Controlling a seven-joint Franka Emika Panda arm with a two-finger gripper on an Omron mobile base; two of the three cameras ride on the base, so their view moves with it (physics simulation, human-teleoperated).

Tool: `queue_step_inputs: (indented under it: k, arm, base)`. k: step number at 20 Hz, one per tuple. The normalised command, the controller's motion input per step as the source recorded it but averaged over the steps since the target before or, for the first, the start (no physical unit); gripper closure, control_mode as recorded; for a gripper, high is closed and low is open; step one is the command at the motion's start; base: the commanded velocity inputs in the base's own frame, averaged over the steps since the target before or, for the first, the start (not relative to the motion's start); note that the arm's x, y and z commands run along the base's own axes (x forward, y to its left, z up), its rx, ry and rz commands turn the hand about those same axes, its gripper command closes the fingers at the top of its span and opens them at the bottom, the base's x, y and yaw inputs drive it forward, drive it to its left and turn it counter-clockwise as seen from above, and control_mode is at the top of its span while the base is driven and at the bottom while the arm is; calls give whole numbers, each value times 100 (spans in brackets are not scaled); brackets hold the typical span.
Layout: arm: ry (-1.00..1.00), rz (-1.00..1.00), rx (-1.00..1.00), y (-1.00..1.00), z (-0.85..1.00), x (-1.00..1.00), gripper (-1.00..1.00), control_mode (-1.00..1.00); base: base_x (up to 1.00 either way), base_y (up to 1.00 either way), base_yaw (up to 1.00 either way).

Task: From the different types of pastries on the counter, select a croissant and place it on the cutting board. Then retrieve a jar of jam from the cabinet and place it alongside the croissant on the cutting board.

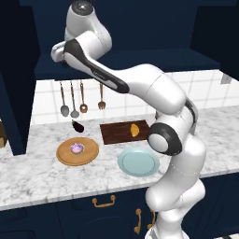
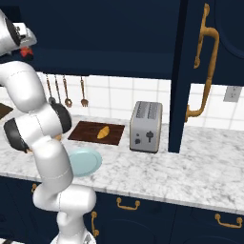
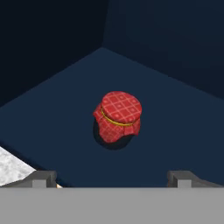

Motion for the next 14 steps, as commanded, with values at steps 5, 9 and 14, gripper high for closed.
queue_step_inputs:
  k: [5,9,14]
  arm:
    - [-14,-3,10,0,-12,0,-100,-100]
    - [-3,0,14,-1,-25,0,-100,-100]
    - [-5,-1,20,-12,-9,3,-100,-100]
  base:
    - [0,0,0]
    - [0,0,0]
    - [0,0,0]
